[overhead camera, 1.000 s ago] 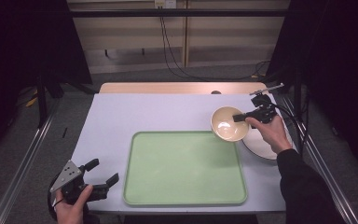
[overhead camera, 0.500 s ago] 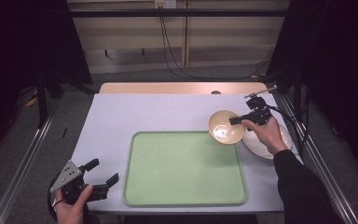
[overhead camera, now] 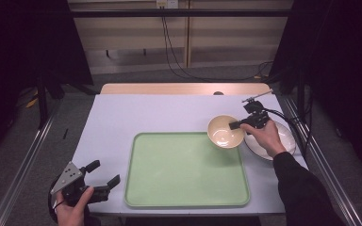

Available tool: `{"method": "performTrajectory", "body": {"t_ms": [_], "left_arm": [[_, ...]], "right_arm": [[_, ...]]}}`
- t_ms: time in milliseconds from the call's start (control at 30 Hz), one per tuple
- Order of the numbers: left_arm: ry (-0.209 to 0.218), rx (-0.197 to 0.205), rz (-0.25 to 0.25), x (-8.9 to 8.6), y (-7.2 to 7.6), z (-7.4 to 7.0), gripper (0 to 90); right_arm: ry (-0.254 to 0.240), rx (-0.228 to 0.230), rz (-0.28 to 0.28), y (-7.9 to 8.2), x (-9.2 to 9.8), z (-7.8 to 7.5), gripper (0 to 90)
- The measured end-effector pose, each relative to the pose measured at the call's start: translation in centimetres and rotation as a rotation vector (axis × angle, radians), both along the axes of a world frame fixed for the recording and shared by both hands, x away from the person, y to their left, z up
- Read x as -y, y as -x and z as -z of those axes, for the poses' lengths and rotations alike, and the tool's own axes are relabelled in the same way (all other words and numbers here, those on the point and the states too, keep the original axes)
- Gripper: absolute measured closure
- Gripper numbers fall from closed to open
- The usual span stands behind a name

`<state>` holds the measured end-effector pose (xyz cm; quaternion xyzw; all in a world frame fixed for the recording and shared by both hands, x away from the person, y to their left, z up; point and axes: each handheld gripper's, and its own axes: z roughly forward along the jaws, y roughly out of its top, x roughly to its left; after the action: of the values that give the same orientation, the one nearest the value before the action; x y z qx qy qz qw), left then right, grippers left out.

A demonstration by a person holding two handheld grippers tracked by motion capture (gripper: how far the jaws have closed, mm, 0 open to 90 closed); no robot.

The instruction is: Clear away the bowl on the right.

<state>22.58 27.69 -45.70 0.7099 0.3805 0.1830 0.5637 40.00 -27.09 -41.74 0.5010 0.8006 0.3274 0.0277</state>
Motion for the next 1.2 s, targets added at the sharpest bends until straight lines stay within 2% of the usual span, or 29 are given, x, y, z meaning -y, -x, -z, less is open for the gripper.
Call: {"method": "performTrajectory", "body": {"t_ms": [467,567,667,800,900,1200], "left_arm": [[-0.001,0.000,-0.006,0.0,0.0,0.0,2.5],[0.000,0.000,0.000,0.0,0.0,0.0,2.5],[-0.001,0.000,-0.004,0.0,0.0,0.0,2.5],[-0.003,0.002,-0.006,0.0,0.0,0.0,2.5],[-0.004,0.002,-0.001,0.0,0.0,0.0,2.5],[-0.002,0.002,-0.002,0.0,0.0,0.0,2.5]], "right_arm": [[0.013,-0.048,0.007,-0.6,-0.1,1.9,83.4],[0.032,-0.061,0.000,-0.7,-0.3,2.3,83.4],[0.021,-0.056,-0.005,-0.8,-0.2,2.5,83.4],[0.033,-0.059,0.009,-0.7,-0.2,2.6,83.7],[0.061,-0.053,-0.001,-0.7,-0.3,2.7,84.0],[0.060,-0.051,0.003,-0.7,-0.1,3.1,84.1]]}}
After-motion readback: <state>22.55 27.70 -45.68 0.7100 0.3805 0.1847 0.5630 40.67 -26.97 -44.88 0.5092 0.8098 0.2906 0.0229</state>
